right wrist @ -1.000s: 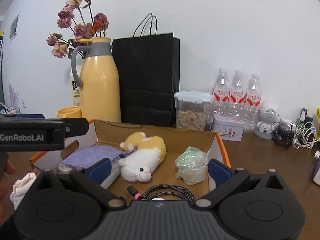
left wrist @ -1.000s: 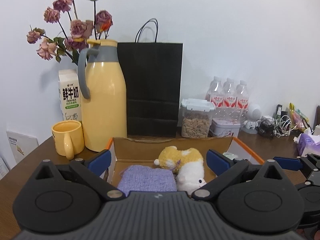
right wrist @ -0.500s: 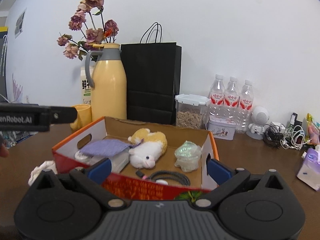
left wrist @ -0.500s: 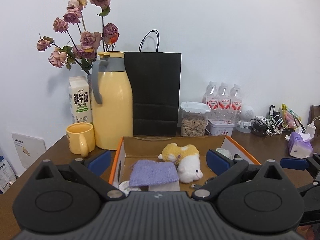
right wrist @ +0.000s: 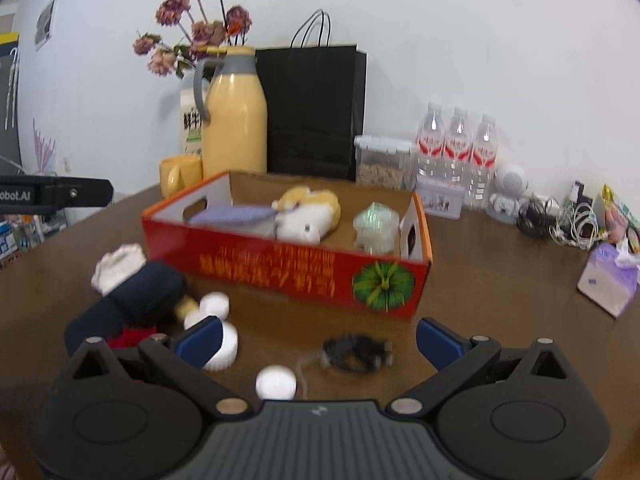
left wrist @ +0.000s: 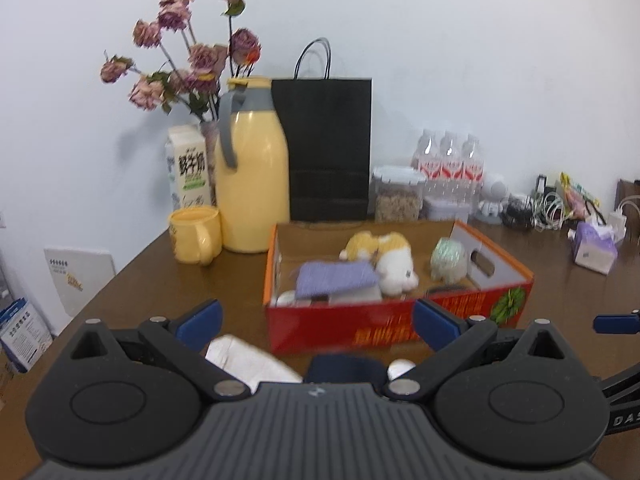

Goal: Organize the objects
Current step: 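Withdraw both open tools from the carton toward the remaining items, then grasp the orange dried petal with the right tool while the left grasps the navy case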

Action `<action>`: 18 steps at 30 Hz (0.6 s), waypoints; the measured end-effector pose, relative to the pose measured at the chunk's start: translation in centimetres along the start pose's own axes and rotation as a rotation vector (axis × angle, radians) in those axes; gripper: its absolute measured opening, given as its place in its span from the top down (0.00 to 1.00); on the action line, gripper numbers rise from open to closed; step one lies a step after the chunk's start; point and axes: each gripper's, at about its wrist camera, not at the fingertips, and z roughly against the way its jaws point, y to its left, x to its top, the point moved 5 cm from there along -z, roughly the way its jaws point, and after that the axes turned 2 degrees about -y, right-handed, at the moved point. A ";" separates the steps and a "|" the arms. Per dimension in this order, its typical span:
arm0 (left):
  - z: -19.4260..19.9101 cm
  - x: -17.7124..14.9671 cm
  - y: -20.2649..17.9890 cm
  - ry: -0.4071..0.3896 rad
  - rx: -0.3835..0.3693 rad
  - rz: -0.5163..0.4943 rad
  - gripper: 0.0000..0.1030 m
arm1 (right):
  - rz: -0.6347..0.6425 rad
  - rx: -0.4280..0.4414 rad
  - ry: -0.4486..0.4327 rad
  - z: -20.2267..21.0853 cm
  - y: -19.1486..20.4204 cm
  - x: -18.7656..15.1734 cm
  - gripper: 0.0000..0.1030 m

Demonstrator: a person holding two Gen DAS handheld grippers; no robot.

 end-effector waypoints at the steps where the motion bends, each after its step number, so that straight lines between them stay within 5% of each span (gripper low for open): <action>1: 0.2 -0.4 0.2 0.009 0.003 -0.001 0.00 | 0.000 0.000 0.011 0.2 0.1 -0.5 0.00; 15: 2.9 -5.4 2.4 0.096 0.028 0.043 0.00 | -0.031 0.046 0.135 1.3 0.5 -6.4 0.00; 18: 3.0 -5.7 2.5 0.106 0.021 0.049 0.00 | -0.025 0.074 0.132 1.2 1.0 -6.9 0.11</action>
